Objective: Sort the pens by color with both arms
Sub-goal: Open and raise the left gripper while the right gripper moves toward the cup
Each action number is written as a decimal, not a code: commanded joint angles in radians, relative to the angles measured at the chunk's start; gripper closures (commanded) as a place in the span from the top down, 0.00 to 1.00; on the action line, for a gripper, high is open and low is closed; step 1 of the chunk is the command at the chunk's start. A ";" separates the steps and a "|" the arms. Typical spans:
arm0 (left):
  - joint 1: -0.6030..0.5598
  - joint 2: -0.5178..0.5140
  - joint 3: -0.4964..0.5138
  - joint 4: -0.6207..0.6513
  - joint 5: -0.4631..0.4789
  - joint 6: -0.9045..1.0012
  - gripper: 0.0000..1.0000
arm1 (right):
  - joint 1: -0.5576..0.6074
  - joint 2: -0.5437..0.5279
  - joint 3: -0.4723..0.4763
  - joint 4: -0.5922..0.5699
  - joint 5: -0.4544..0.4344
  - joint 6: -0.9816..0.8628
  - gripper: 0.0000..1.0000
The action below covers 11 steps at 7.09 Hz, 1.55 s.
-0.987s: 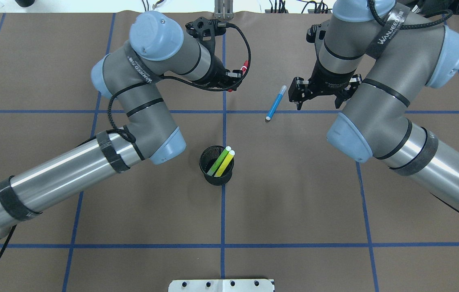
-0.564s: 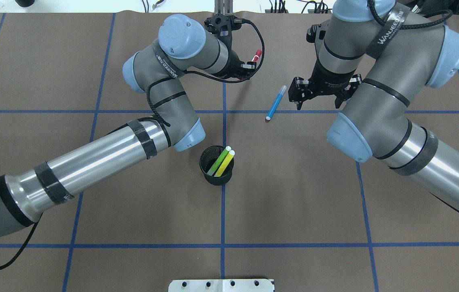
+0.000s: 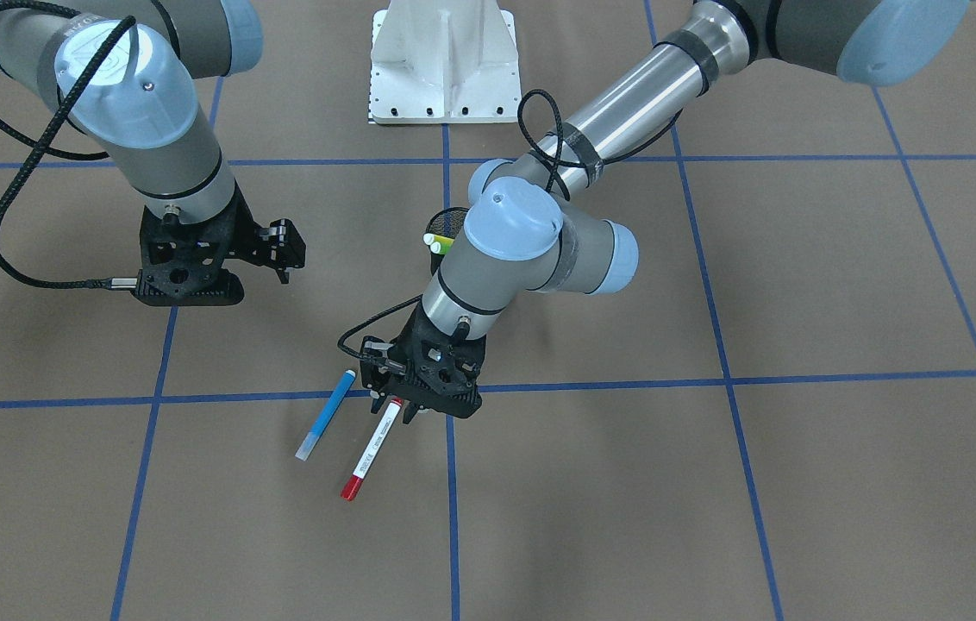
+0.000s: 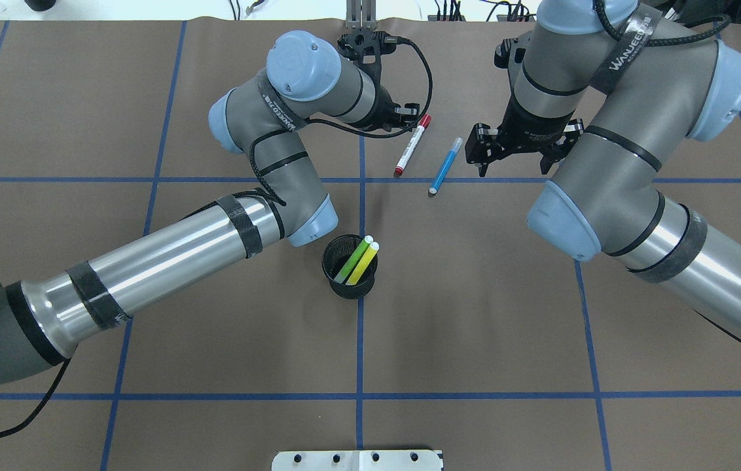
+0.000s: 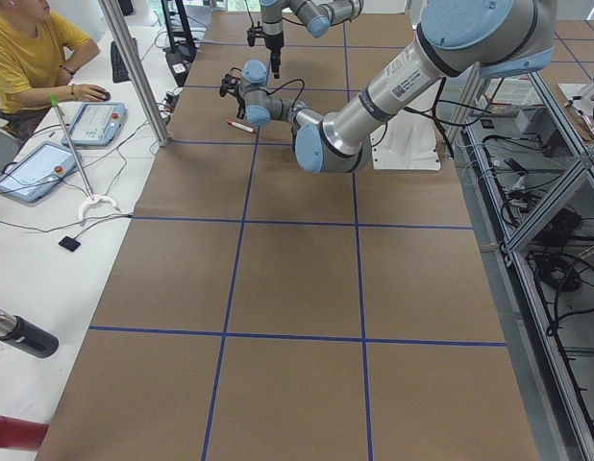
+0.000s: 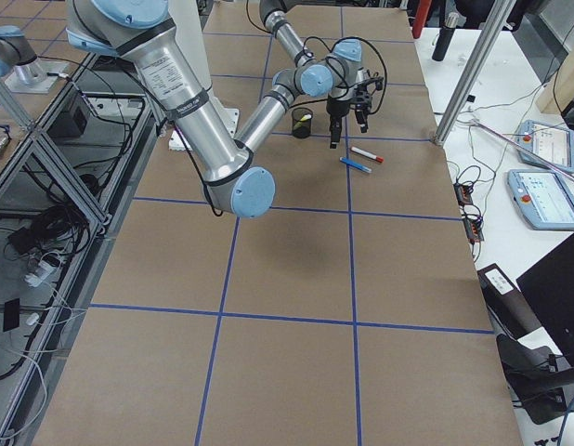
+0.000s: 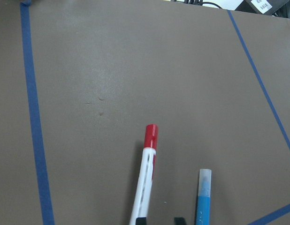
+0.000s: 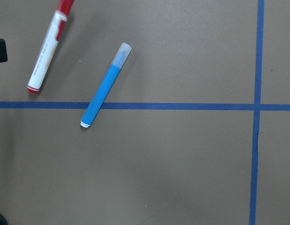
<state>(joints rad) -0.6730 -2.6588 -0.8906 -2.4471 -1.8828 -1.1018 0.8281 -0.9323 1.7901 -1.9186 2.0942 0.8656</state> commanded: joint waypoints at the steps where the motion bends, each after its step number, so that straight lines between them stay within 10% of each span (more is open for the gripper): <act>1: -0.002 0.011 -0.017 0.005 0.001 -0.007 1.00 | 0.000 0.004 0.002 0.001 0.001 0.003 0.99; 4: -0.011 0.155 -0.213 0.070 -0.025 -0.007 1.00 | 0.000 0.004 0.005 0.059 0.004 0.038 0.99; 8: -0.181 0.334 -0.560 0.428 -0.347 0.073 0.99 | -0.039 0.013 0.003 0.145 0.004 0.194 0.99; 11: -0.234 0.506 -0.816 0.672 -0.394 0.338 0.99 | -0.111 0.047 0.008 0.181 -0.026 0.372 0.98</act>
<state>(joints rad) -0.8891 -2.2150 -1.6169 -1.8619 -2.2654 -0.8703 0.7507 -0.9017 1.7987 -1.7462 2.0868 1.1746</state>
